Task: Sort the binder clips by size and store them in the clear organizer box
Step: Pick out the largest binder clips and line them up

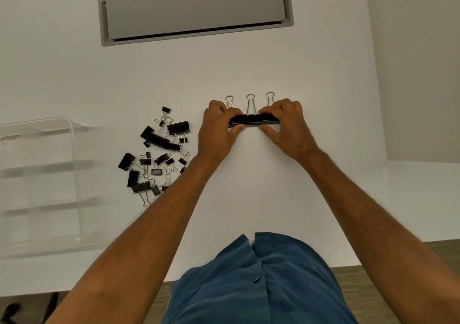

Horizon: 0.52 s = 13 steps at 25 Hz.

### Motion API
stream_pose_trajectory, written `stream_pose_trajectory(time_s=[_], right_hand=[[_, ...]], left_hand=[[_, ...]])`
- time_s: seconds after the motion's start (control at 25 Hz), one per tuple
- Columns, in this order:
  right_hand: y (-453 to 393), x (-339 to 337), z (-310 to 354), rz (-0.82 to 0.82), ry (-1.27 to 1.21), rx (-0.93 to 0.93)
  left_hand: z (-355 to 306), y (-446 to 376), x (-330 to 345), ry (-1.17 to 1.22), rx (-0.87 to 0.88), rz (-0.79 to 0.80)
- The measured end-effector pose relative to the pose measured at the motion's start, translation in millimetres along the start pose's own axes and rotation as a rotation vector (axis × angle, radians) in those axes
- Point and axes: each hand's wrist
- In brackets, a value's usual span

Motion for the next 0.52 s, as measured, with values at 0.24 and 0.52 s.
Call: stream_pose_trajectory(time_s=[0.24, 0.52], right_hand=[[3, 16, 0, -0.094, 0.005, 0.021], [4, 15, 4, -0.092, 0.025, 0.016]], left_hand=[[0, 2, 2, -0.003, 0.0, -0.018], [-1, 7, 3, 0.04, 0.003, -0.024]])
Point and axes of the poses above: each hand's wrist, its own y-axis away from the middle knuckle, its own x-axis out of the palm, z = x × y, and after that the axes turned 12 degrees about z, right-handed
